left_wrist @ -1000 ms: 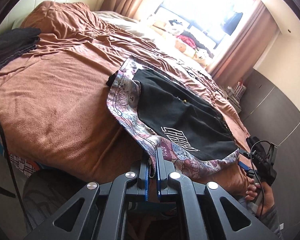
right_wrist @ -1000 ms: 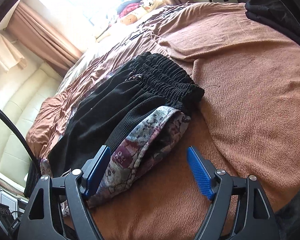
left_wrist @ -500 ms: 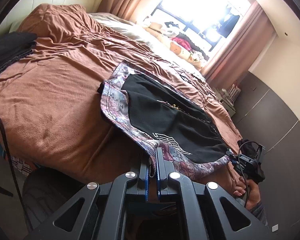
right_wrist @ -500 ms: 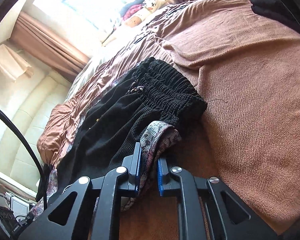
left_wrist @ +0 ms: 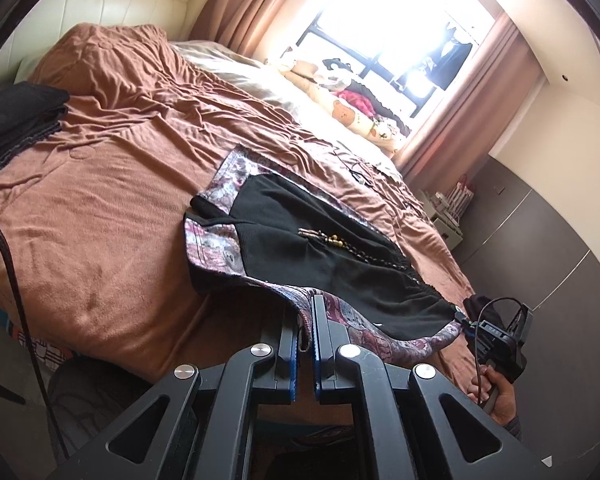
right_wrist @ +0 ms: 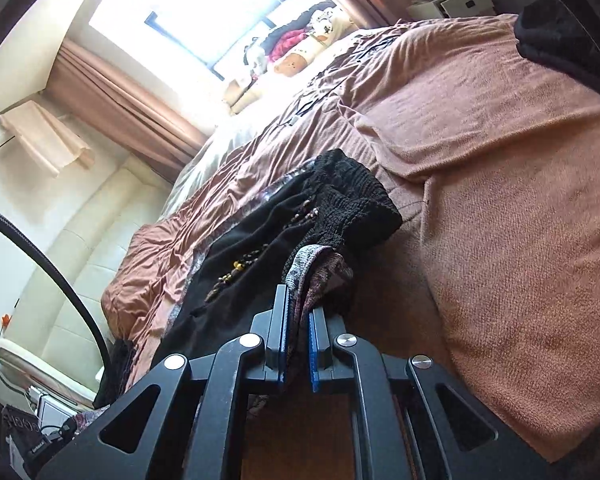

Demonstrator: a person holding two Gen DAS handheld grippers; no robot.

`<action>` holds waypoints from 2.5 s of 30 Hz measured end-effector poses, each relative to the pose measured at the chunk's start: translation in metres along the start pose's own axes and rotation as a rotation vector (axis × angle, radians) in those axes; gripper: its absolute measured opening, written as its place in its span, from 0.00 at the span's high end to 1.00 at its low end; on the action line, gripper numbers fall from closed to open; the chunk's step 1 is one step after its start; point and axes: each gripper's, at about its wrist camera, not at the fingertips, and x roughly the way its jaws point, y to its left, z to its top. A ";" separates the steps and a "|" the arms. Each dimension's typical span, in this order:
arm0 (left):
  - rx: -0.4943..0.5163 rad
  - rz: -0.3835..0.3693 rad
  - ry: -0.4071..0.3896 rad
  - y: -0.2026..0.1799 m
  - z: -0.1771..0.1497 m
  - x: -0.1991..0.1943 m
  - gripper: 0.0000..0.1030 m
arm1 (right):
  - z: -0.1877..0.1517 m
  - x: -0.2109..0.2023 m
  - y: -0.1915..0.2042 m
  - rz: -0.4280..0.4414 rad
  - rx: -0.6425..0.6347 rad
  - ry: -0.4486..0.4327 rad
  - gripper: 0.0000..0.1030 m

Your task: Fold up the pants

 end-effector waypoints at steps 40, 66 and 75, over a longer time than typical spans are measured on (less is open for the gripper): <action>-0.096 0.113 0.125 0.083 0.204 0.264 0.95 | 0.111 0.191 0.077 -0.120 -0.060 0.002 0.97; 0.104 0.356 0.236 0.097 0.247 0.362 0.40 | 0.138 0.230 0.104 -0.125 -0.193 0.083 0.30; 0.369 0.398 0.371 0.092 0.230 0.388 0.40 | 0.144 0.208 0.113 -0.289 -0.347 0.102 0.30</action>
